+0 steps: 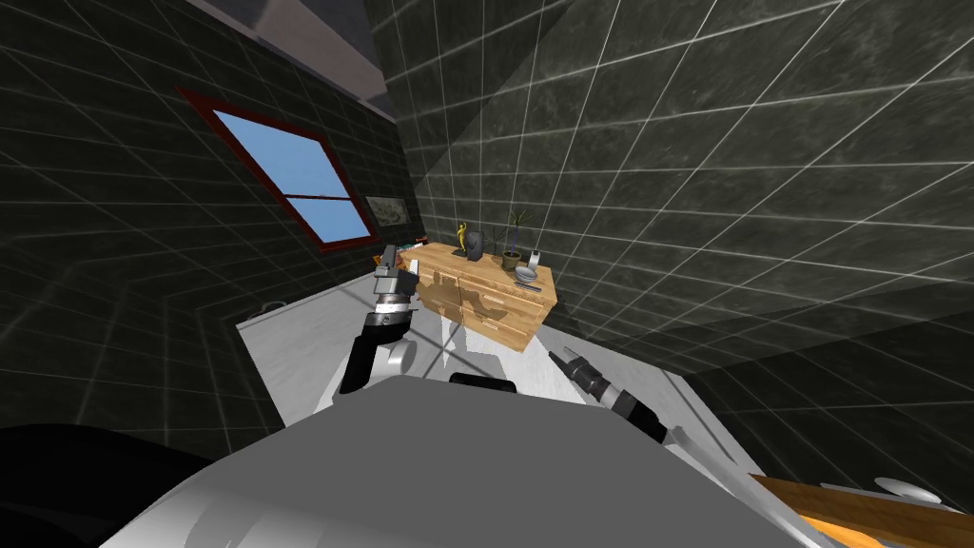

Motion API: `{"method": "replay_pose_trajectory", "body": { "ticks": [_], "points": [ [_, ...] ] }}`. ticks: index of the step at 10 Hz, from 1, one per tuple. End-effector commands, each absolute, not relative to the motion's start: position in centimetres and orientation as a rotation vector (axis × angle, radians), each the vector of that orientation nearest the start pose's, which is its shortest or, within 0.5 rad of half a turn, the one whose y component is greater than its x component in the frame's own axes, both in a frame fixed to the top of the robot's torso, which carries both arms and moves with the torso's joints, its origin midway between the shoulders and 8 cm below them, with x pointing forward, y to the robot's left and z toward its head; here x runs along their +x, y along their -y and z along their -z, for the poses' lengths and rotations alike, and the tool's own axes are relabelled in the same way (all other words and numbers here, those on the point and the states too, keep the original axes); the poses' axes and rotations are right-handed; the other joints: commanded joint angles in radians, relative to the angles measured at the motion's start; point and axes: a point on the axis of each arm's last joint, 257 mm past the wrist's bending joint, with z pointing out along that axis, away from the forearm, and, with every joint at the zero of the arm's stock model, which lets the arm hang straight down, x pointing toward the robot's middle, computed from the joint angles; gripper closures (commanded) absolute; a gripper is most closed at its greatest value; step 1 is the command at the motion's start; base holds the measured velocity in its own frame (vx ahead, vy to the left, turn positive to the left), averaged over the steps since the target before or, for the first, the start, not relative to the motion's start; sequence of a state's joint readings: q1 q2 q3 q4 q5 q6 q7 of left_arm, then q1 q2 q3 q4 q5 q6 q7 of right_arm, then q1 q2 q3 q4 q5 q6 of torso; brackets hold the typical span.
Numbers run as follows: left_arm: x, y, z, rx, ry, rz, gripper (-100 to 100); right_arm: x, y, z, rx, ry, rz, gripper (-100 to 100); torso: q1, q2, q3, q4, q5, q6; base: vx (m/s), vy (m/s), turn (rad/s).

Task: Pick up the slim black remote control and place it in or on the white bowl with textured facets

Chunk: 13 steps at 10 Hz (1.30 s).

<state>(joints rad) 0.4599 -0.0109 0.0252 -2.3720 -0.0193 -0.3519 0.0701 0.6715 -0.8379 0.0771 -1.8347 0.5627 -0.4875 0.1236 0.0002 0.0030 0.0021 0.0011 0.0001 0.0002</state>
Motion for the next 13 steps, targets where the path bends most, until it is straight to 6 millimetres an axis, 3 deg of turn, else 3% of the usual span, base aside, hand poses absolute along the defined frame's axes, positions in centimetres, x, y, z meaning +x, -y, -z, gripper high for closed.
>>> {"method": "replay_pose_trajectory", "body": {
  "ticks": [1,2,3,6,11,12,13],
  "points": [
    [35.0,-28.3,-5.0,-0.696,-0.604,1.338,0,28.1,32.2,32.1,-0.248,-2.009,-0.529,-100,0.0,0.0,0.0,0.0,0.0,0.0,-0.049,0.031,0.091],
    [35.0,-28.3,-5.0,-0.696,-0.603,1.338,0,28.0,32.7,32.0,-0.284,-2.024,-0.516,-100,0.001,0.0,0.0,0.0,0.0,0.0,-0.034,0.023,0.056],
    [35.0,-28.3,-5.0,-0.696,-0.604,1.338,0,26.8,34.2,33.6,-0.338,-2.082,-0.474,-100,0.0,-0.001,-0.001,0.0,0.0,0.0,-0.03,0.029,0.098],
    [35.0,-28.3,-5.0,-0.696,-0.604,1.338,0,25.4,36.9,34.9,-0.439,-2.16,-0.41,-100,0.0,-0.002,-0.001,-0.001,0.0,0.0,-0.017,0.024,0.072],
    [35.0,-28.3,-5.0,-0.696,-0.604,1.337,0,21.6,43.6,37.5,-0.646,-2.331,-0.271,-100,0.0,-0.005,-0.003,-0.001,0.0,0.0,0.014,0.024,0.099],
    [35.0,-28.3,-5.0,-0.696,-0.604,1.337,0,21.6,44.1,37.3,-0.667,-2.338,-0.259,-100,0.0,-0.006,-0.003,-0.001,0.0,0.0,0.025,0.017,0.069],
    [35.0,-28.3,-5.0,-0.696,-0.604,1.337,0,20.4,46.1,37.8,-0.714,-2.385,-0.223,-100,0.0,-0.006,-0.003,-0.001,0.0,0.0,0.049,0.026,0.134]
  ]
}}
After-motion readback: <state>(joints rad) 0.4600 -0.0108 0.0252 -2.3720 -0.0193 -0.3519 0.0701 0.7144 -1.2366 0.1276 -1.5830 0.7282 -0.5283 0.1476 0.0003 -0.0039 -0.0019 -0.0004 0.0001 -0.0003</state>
